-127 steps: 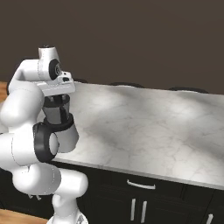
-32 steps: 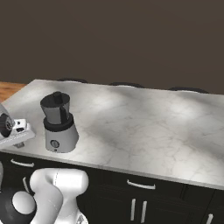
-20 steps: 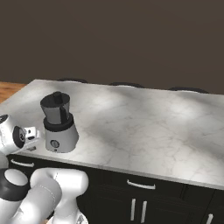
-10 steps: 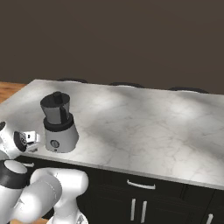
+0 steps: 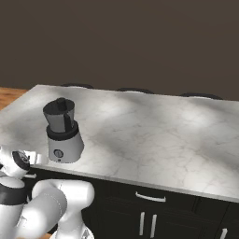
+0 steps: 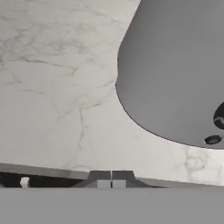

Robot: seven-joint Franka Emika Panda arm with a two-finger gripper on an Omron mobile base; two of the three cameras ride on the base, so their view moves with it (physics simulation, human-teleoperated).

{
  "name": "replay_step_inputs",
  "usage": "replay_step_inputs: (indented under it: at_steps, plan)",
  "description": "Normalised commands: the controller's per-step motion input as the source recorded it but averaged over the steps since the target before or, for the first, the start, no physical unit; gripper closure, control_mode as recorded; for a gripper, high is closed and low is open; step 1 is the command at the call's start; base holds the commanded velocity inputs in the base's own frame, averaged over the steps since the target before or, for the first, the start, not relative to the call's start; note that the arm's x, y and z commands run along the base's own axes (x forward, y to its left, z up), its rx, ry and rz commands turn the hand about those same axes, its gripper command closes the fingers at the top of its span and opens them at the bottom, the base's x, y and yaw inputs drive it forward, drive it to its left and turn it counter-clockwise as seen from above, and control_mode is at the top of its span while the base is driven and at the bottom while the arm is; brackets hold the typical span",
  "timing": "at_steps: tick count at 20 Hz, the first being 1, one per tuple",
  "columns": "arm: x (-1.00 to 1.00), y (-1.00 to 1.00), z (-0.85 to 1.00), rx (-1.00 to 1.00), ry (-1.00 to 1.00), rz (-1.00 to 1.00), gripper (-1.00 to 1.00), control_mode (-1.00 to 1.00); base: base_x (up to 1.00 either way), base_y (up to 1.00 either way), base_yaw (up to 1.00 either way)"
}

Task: Grab the garlic and lemon wedge from the fridge, place them in the blender, close the lid, and turn on the blender to create a marinade.

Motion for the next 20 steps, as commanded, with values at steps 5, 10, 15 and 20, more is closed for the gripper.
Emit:
replay_step_inputs:
  at_steps: [5,10,15,20]
  plan:
    - [0.00,0.00,-0.20,0.05,-0.23,-0.26,1.00,-1.00,0.00,0.00,0.00]
    - [-0.21,-0.04,-0.13,0.00,-0.27,-0.29,1.00,-1.00,0.00,0.00,0.00]
    - [-0.46,-0.13,-0.01,0.00,-0.27,-0.22,1.00,-1.00,0.00,0.00,0.00]
    - [0.00,-0.08,0.06,0.01,-0.10,0.02,1.00,-1.00,0.00,0.00,0.00]
